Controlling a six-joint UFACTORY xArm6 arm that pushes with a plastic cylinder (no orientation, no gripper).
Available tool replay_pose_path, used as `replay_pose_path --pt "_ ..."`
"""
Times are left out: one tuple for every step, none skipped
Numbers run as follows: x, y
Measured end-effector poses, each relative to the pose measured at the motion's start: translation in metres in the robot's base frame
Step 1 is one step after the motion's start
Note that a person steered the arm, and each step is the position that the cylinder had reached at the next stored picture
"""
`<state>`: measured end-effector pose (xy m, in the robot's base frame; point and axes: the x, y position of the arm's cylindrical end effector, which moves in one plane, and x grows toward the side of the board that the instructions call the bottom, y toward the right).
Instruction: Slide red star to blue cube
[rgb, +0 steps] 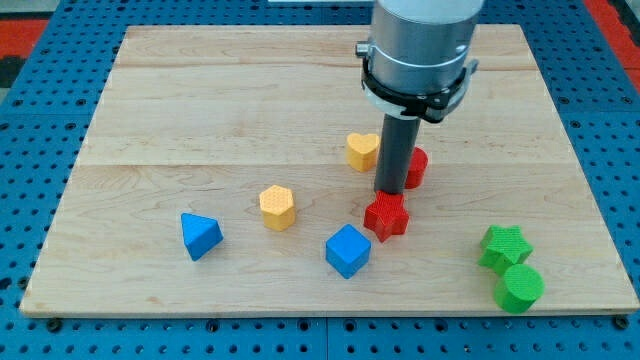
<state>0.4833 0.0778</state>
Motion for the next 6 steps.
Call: replay_pose_path --pt "0.008 0.028" --pt "0.018 0.031" --pt "0.037 0.033" --pt "0.044 0.000" --pt "0.026 -0.032" --pt "0.004 -0.032"
